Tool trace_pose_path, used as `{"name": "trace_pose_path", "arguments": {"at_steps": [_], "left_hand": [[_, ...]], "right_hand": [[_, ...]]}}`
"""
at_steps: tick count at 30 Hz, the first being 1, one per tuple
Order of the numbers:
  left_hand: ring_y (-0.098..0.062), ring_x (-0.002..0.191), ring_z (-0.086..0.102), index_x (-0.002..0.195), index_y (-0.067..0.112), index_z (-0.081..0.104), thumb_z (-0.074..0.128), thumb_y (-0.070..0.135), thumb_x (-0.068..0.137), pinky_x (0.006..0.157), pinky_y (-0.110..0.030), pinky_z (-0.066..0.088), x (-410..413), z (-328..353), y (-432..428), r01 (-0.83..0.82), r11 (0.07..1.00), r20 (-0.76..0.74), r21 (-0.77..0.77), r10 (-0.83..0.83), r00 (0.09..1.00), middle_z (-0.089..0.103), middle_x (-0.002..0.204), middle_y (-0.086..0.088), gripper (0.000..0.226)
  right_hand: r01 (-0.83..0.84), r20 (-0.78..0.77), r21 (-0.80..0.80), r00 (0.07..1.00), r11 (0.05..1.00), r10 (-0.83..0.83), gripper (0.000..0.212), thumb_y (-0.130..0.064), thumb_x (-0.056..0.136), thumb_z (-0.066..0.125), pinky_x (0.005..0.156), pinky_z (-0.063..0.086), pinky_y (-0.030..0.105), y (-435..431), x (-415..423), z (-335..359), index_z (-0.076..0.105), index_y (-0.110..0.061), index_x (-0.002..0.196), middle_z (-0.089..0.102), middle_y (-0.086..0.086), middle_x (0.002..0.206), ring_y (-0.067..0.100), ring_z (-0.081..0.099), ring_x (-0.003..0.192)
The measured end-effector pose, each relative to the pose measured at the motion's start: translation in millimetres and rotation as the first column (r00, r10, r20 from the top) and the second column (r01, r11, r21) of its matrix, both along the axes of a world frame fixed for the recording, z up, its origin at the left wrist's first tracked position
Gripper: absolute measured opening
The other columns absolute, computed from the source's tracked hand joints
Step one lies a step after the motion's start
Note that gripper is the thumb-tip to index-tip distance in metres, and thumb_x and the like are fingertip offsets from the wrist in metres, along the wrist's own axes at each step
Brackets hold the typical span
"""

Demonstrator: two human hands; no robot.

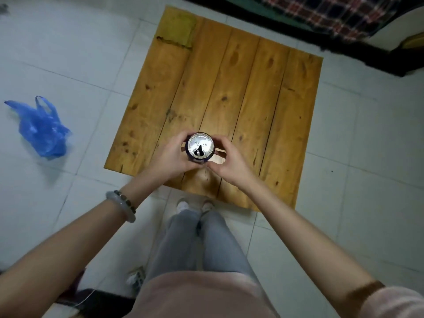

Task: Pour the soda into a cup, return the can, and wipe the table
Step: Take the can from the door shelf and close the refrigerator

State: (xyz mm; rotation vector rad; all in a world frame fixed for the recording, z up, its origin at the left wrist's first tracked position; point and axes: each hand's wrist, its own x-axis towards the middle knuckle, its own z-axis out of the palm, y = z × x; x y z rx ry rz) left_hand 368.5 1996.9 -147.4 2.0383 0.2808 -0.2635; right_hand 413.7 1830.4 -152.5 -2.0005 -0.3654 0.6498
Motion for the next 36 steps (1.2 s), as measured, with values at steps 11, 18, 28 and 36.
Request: {"name": "trace_pose_path", "arguments": {"at_steps": [11, 18, 28, 36], "left_hand": [[-0.005, 0.103, 0.053, 0.116, 0.022, 0.051, 0.087, 0.012, 0.057, 0.085, -0.015, 0.043, 20.7, -116.4, 1.3, 0.030, 1.000, -0.036, -0.005, -0.030, 0.999, 0.056, 0.107, 0.013, 0.070], [-0.005, 0.100, 0.050, 0.120, 0.012, 0.051, 0.087, 0.012, 0.058, 0.077, -0.005, 0.036, 25.3, -140.8, 1.0, 0.070, 0.996, -0.020, 0.054, -0.069, 0.997, 0.053, 0.108, 0.010, 0.072], [-0.007, 0.104, 0.050, 0.121, 0.013, 0.051, 0.087, 0.015, 0.058, 0.088, -0.018, 0.040, 26.1, -159.3, 3.2, 0.090, 0.993, 0.003, 0.070, -0.091, 0.996, 0.057, 0.113, 0.006, 0.073], [-0.016, 0.117, 0.049, 0.129, 0.016, 0.045, 0.086, 0.027, 0.058, 0.099, -0.044, 0.043, 22.8, -158.9, 3.1, 0.121, 0.990, -0.061, 0.065, -0.117, 0.991, 0.055, 0.124, 0.001, 0.083]], "right_hand": [[0.014, 0.007, -0.095, 1.000, 0.995, -0.014, 0.053, -0.012, 0.074, 0.075, 0.093, 0.047, 0.024, 4.7, 16.4, -116.6, 0.049, -0.013, 0.121, 0.060, 0.000, 0.117, 0.010, 0.056, 0.109], [0.009, 0.022, -0.116, 1.000, 0.993, -0.006, 0.053, -0.012, 0.074, 0.074, 0.091, 0.049, 0.028, 2.0, 19.5, -143.3, 0.049, -0.015, 0.121, 0.060, -0.002, 0.116, 0.010, 0.057, 0.107], [0.011, 0.001, -0.141, 1.000, 0.990, -0.011, 0.053, -0.010, 0.074, 0.073, 0.090, 0.048, 0.021, 4.4, 21.4, -152.3, 0.049, -0.013, 0.122, 0.061, -0.001, 0.115, 0.008, 0.057, 0.104], [-0.038, -0.024, -0.201, 0.999, 0.979, 0.033, 0.061, -0.009, 0.074, 0.072, 0.096, 0.047, 0.027, 1.7, 22.1, -146.1, 0.044, -0.013, 0.128, 0.057, 0.002, 0.122, 0.012, 0.054, 0.111]]}}
